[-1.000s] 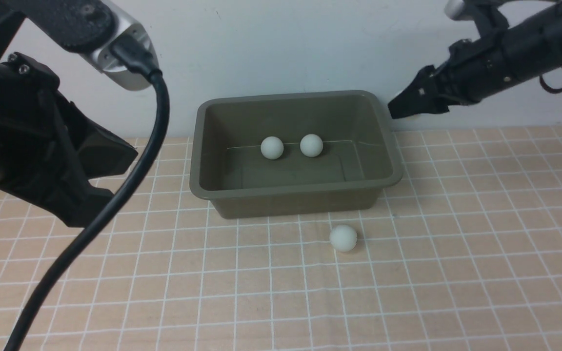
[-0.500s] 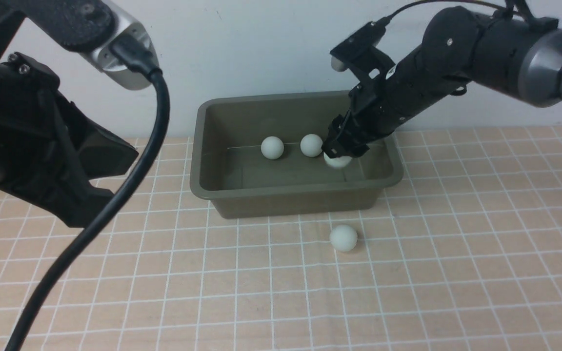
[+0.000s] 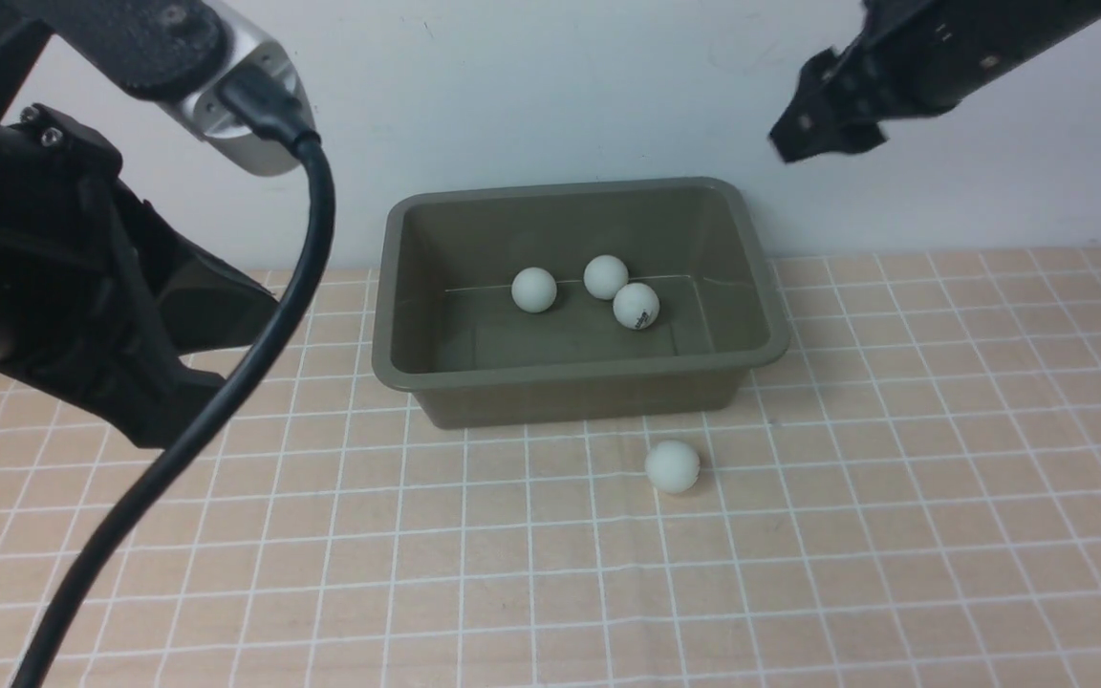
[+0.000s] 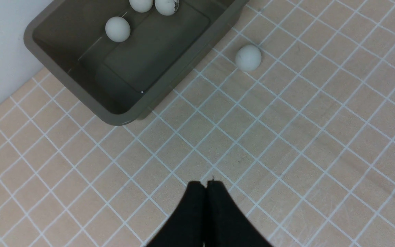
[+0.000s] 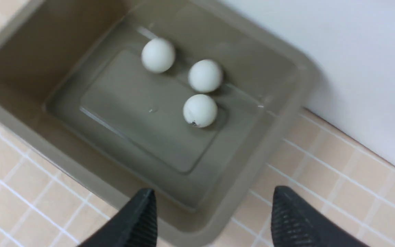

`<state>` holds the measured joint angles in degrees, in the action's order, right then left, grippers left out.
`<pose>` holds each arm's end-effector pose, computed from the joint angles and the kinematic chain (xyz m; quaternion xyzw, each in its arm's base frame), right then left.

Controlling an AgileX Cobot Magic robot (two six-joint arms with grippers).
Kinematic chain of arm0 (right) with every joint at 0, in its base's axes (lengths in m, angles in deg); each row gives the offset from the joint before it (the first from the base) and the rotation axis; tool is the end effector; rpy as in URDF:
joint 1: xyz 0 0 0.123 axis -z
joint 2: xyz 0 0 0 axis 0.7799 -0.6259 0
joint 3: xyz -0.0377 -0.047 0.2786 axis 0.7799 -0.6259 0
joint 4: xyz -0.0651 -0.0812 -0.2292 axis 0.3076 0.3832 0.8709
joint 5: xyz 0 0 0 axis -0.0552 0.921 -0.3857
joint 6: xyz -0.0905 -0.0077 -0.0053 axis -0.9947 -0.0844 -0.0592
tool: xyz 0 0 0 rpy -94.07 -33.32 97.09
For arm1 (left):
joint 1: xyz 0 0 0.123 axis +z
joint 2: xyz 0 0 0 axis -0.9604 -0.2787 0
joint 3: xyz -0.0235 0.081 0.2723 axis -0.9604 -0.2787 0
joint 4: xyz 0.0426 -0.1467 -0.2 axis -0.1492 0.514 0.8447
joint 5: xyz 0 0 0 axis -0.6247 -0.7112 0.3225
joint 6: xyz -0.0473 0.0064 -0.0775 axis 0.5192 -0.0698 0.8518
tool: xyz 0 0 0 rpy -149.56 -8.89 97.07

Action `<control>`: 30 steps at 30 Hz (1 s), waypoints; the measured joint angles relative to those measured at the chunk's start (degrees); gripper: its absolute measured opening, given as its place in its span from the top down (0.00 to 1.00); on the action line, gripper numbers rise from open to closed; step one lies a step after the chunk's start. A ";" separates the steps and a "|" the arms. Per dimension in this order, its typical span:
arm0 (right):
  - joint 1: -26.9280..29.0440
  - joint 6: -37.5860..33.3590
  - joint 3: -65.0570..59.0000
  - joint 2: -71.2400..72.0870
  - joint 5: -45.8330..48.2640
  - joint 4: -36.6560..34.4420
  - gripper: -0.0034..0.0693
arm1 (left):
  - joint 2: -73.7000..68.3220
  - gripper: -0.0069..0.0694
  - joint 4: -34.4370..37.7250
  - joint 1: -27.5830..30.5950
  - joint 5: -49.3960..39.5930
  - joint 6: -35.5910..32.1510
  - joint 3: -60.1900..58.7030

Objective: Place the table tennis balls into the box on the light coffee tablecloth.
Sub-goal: 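Reach for and grasp a ping pong ball on the table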

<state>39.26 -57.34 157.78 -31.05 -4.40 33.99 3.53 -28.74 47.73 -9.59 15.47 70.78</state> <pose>0.3756 0.1048 0.3753 -0.2616 0.9066 0.1217 0.3079 0.1712 -0.0968 0.4183 0.3505 0.8544 -0.0940 0.3719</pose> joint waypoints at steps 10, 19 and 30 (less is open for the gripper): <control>-0.17 7.39 0.06 9.01 8.84 -0.28 0.74 | 0.00 1.00 0.13 0.00 0.00 0.00 0.00; -4.15 9.97 -15.49 15.01 7.85 -0.09 0.82 | 0.00 1.00 0.32 0.00 0.00 0.00 0.00; -10.87 12.00 -38.47 17.62 -7.99 0.08 0.79 | 0.00 1.00 1.80 0.00 0.00 0.00 0.00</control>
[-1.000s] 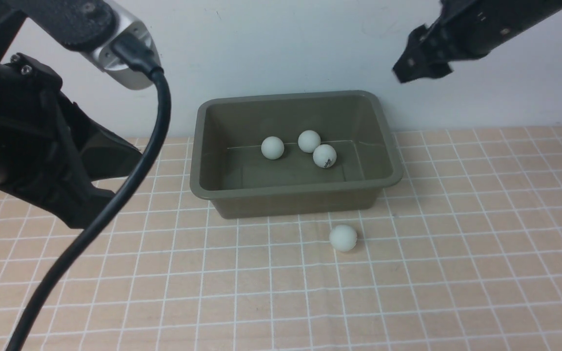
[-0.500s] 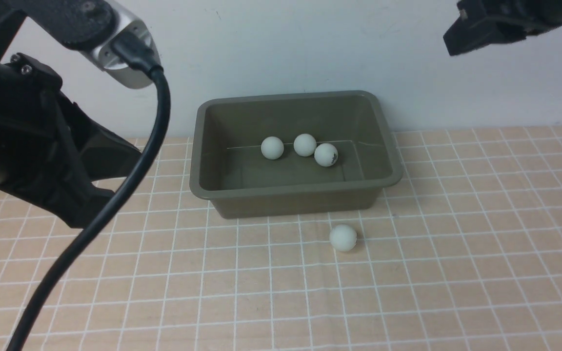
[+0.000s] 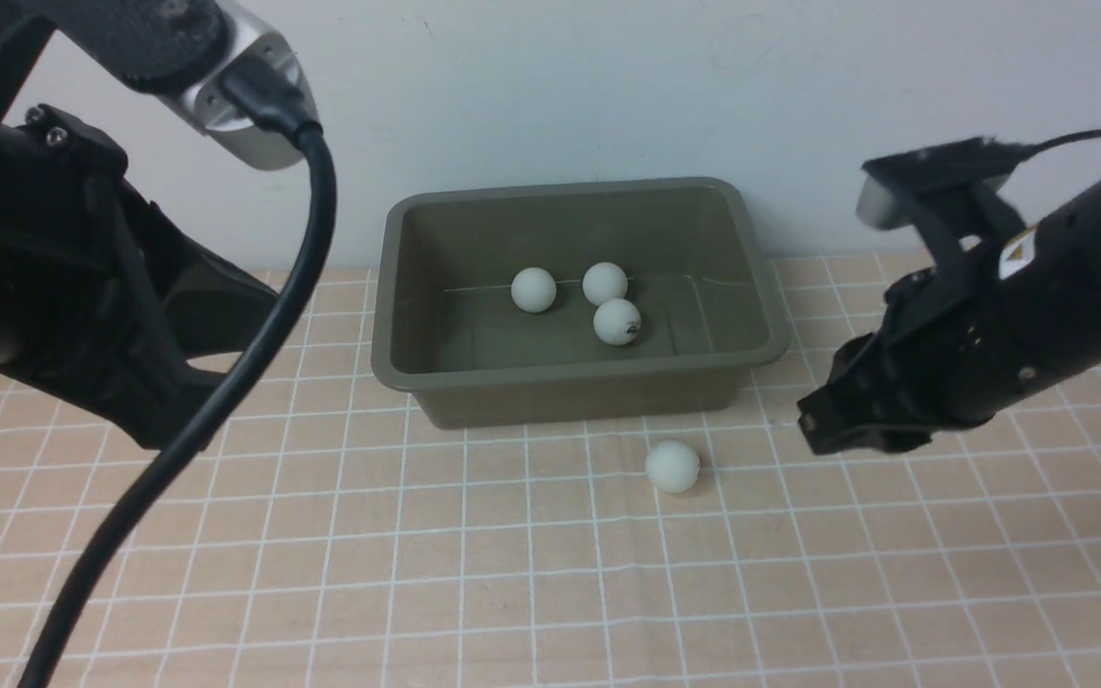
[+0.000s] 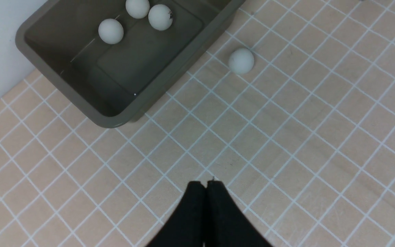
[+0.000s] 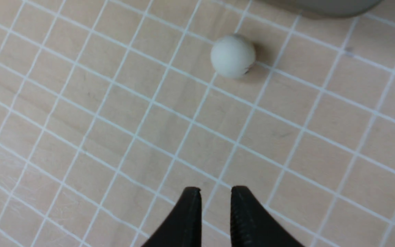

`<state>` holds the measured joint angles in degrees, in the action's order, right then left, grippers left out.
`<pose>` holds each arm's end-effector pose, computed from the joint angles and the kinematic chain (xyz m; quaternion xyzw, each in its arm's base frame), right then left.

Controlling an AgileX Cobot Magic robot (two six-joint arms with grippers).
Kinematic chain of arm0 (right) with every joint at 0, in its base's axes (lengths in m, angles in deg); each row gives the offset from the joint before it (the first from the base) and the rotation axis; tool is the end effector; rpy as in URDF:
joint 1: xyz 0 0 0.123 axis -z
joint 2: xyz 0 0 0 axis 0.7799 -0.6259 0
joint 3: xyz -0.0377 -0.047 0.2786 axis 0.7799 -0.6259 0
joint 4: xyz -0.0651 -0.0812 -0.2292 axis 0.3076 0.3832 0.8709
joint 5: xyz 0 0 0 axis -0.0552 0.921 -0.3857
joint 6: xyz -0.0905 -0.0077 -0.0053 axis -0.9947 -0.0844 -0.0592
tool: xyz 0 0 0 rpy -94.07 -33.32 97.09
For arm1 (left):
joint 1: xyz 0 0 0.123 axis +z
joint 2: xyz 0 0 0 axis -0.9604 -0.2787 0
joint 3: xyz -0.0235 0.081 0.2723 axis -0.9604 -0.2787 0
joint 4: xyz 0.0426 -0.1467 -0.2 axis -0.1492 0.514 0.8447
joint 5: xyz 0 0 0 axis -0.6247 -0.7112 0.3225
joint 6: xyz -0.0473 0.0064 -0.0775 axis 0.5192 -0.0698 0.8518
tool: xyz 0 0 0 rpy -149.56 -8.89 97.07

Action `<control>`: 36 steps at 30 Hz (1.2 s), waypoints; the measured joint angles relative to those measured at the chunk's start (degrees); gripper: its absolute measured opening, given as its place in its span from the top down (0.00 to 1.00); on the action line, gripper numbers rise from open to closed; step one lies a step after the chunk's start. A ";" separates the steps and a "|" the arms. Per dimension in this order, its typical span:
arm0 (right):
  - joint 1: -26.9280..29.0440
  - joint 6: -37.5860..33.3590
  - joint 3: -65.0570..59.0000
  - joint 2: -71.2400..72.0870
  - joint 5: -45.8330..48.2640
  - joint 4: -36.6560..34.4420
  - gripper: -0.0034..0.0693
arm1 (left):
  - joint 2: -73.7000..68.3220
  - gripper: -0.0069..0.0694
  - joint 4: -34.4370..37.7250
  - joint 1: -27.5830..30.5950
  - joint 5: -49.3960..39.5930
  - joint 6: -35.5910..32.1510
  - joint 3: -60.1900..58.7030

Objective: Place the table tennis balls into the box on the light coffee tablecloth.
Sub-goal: 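Reach for and grasp a ping pong ball on the table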

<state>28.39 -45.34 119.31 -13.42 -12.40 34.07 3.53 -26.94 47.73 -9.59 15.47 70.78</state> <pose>0.2581 0.1331 0.2895 -0.2256 0.9458 0.1576 0.1721 0.1700 -0.0989 0.4187 0.3486 0.8539 -0.1095 0.3705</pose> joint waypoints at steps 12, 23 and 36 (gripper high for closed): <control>-3.93 3.98 -0.57 -9.10 -12.20 -2.53 0.42 | 0.00 1.00 0.99 0.00 -0.69 0.00 0.00; -3.93 4.11 -0.57 -16.15 -21.07 -5.81 0.27 | 0.00 1.00 0.99 0.00 -1.06 0.00 0.00; -3.93 4.13 2.66 -22.29 -24.07 -5.57 0.27 | 0.00 1.00 0.99 0.00 -1.34 0.00 0.00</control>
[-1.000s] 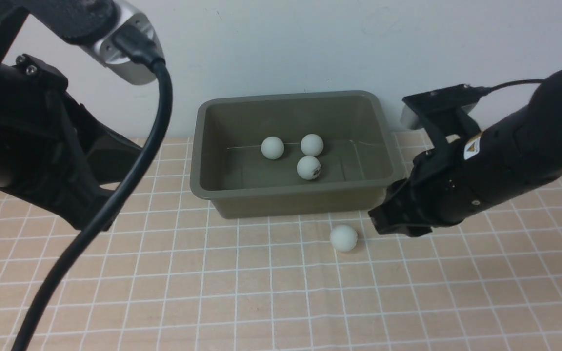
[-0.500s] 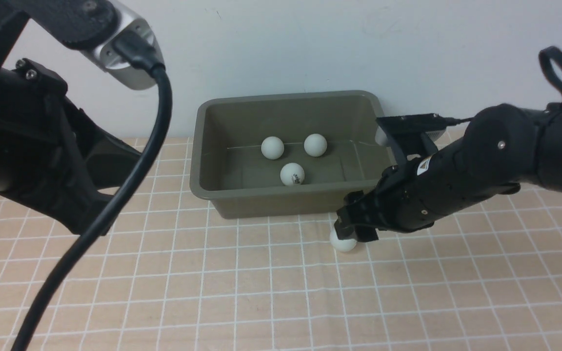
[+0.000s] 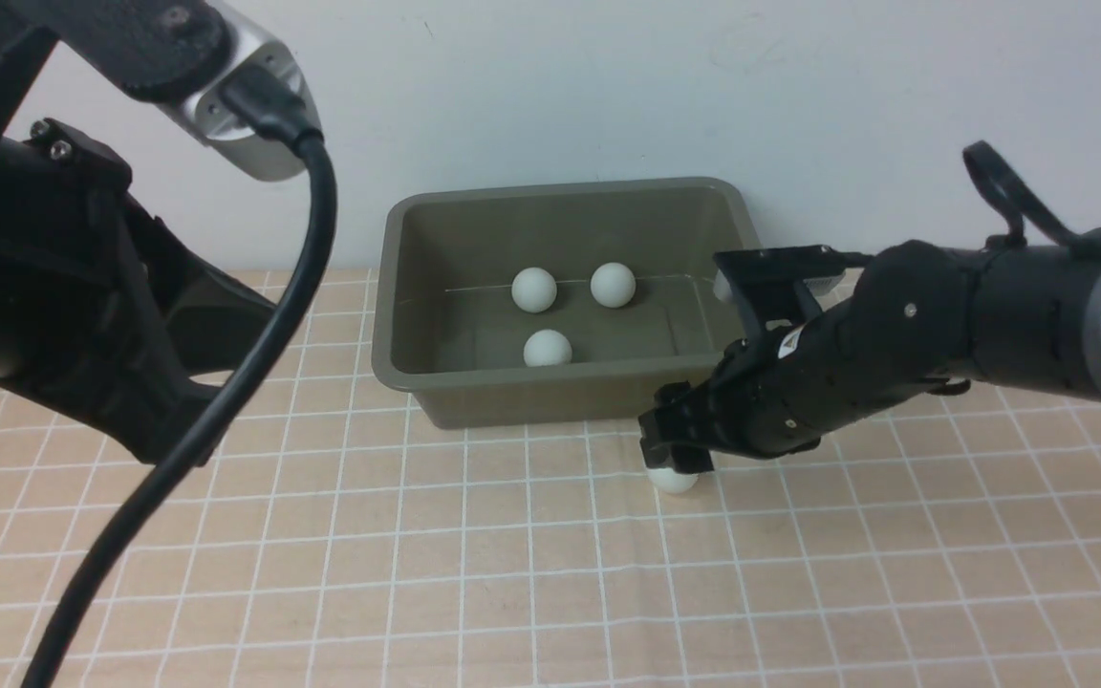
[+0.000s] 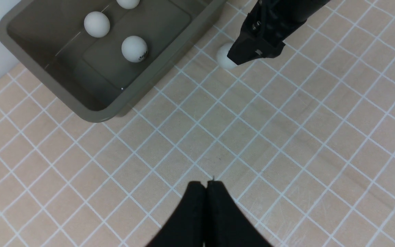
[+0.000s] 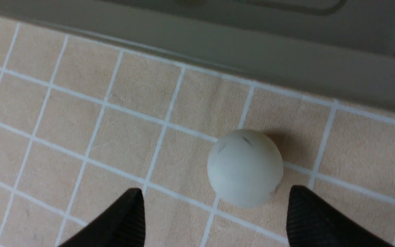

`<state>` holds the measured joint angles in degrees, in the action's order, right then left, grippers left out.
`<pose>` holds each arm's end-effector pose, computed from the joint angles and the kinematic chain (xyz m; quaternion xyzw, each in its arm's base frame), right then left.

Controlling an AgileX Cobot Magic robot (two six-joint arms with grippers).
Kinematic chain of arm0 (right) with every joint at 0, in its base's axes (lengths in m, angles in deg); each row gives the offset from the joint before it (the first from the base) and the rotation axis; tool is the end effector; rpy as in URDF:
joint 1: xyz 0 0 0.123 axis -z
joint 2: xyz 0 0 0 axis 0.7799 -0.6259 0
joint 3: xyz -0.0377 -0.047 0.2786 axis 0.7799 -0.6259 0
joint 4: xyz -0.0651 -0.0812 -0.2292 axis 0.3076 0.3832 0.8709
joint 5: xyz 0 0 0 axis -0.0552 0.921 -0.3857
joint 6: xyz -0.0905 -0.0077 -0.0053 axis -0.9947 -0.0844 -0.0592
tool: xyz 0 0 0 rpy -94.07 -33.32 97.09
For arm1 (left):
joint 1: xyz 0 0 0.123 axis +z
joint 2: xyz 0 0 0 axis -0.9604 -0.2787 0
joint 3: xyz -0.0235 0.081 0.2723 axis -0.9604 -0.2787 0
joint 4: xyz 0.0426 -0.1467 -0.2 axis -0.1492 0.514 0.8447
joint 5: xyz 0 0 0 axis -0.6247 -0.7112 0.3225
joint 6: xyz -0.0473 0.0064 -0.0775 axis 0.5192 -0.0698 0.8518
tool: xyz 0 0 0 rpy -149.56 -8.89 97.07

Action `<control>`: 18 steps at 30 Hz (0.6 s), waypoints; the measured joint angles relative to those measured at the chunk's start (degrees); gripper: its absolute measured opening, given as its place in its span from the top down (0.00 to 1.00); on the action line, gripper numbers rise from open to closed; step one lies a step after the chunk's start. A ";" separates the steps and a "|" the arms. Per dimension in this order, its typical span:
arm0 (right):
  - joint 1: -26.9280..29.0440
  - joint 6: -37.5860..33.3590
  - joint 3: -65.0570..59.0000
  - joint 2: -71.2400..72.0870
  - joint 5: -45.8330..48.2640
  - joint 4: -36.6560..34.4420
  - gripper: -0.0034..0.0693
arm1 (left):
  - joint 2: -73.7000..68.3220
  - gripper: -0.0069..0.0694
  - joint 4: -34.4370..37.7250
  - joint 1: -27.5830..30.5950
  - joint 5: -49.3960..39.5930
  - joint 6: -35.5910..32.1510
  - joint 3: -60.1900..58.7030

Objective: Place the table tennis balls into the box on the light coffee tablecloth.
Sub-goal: 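Reach for and grasp a ping pong ball on the table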

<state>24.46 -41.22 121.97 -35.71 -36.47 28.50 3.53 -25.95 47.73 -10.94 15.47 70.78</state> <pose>0.3291 0.1865 0.1871 -0.1409 0.9546 0.1747 0.1957 0.1678 -0.0996 0.4175 0.3503 0.8571 -0.1175 0.3589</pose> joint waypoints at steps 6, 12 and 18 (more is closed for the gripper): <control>0.00 0.55 3.67 -3.46 1.47 2.70 0.27 | 0.00 1.00 0.00 0.00 -0.14 0.00 0.00; 0.00 2.83 4.18 -6.22 1.81 6.07 0.27 | 0.00 1.00 0.00 0.00 -0.34 0.00 0.00; 0.00 4.29 4.18 -8.14 0.92 7.41 0.26 | 0.00 1.00 0.12 0.00 -0.50 0.00 0.00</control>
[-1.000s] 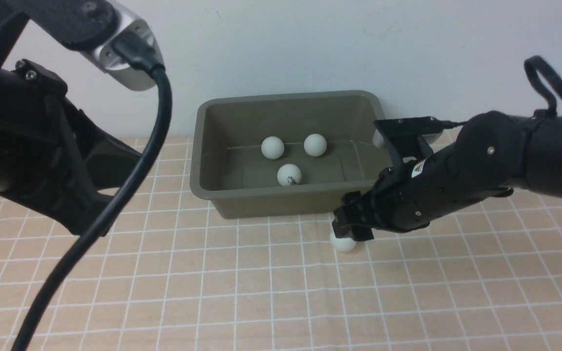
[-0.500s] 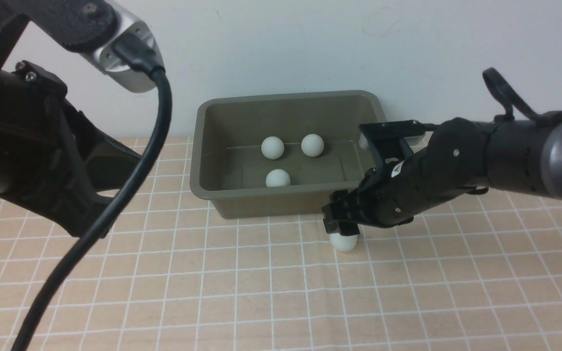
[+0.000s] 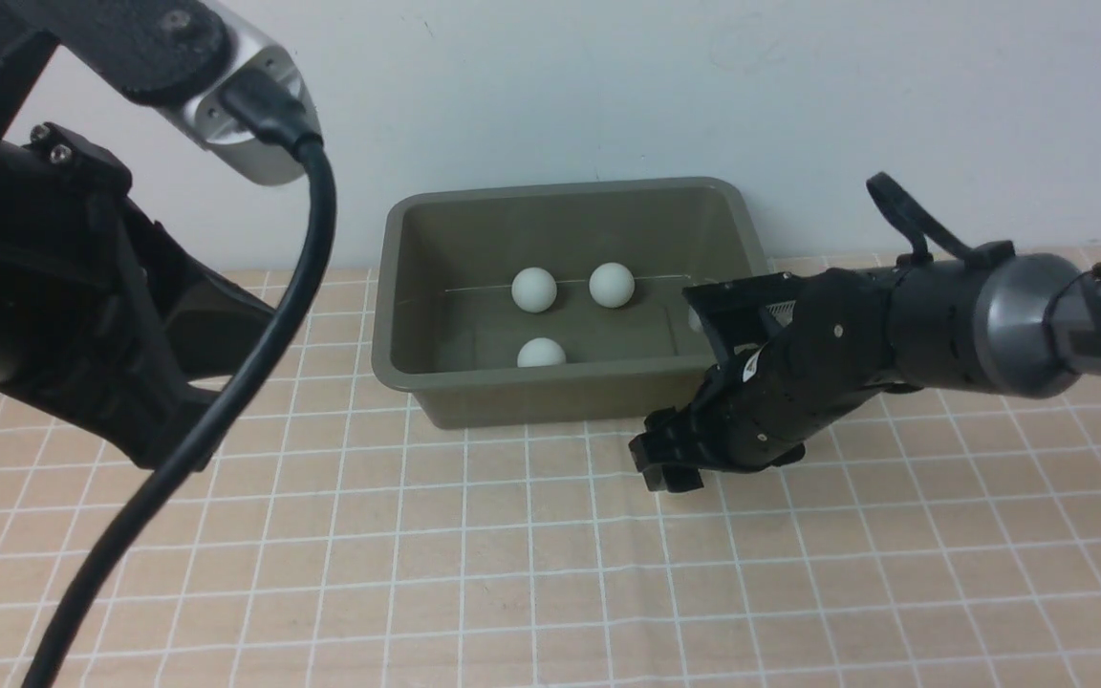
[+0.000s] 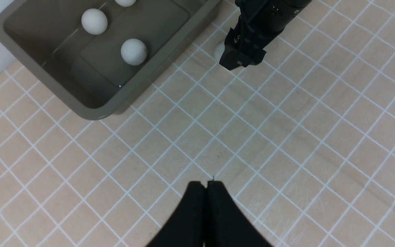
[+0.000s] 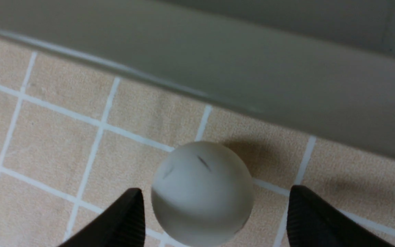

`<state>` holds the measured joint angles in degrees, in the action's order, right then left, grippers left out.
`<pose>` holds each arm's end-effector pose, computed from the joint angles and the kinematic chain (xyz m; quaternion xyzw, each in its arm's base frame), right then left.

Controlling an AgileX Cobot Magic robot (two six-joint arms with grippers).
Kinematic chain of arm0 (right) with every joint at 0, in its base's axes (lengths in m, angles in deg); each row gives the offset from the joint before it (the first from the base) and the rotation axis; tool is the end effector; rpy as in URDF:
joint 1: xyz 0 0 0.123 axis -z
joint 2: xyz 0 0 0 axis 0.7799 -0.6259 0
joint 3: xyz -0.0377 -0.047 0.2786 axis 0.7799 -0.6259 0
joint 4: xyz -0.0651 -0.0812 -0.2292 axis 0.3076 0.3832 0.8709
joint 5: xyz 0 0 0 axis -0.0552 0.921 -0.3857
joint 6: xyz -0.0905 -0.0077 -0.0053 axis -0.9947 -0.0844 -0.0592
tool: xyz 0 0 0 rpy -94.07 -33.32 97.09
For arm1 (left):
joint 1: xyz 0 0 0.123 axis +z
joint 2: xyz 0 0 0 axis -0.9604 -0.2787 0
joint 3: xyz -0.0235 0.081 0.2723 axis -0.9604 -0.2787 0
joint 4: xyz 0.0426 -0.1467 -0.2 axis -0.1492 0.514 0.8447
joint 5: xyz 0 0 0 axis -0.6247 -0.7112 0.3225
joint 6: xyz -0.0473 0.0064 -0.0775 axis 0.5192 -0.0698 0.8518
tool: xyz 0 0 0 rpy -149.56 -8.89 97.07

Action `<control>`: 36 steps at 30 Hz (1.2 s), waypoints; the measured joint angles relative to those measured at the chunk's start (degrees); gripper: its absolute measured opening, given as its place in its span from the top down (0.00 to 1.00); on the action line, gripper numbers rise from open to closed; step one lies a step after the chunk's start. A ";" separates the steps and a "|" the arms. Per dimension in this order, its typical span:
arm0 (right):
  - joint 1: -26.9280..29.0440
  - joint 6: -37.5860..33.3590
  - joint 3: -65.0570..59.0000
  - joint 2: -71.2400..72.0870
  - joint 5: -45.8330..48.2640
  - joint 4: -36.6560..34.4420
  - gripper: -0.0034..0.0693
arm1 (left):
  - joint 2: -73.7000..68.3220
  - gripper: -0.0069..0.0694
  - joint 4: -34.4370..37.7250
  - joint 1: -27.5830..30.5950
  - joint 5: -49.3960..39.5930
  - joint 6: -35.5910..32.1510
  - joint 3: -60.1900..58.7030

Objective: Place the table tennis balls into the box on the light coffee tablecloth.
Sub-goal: 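Reach for and grasp a ping pong ball on the table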

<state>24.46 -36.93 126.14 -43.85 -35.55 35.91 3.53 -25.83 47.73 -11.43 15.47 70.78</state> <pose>0.3485 0.1904 0.1484 -0.1521 0.9668 0.1282 0.1606 0.1672 -0.0996 0.4170 0.3512 0.8584 -0.1183 0.3548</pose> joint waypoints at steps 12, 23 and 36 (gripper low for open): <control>0.00 0.00 0.13 0.00 -0.78 -0.75 0.30 | 0.00 1.00 0.04 0.00 -0.01 0.00 0.00; 0.00 0.00 0.18 0.00 -0.68 -0.89 0.51 | 0.00 1.00 0.06 0.00 -0.08 0.00 0.00; 0.00 -2.78 0.18 4.98 3.58 1.70 0.51 | 0.00 1.00 0.36 0.00 -0.38 0.00 0.00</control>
<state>24.46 -39.71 126.33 -38.87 -31.97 37.60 3.53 -25.47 47.73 -11.81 15.47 70.78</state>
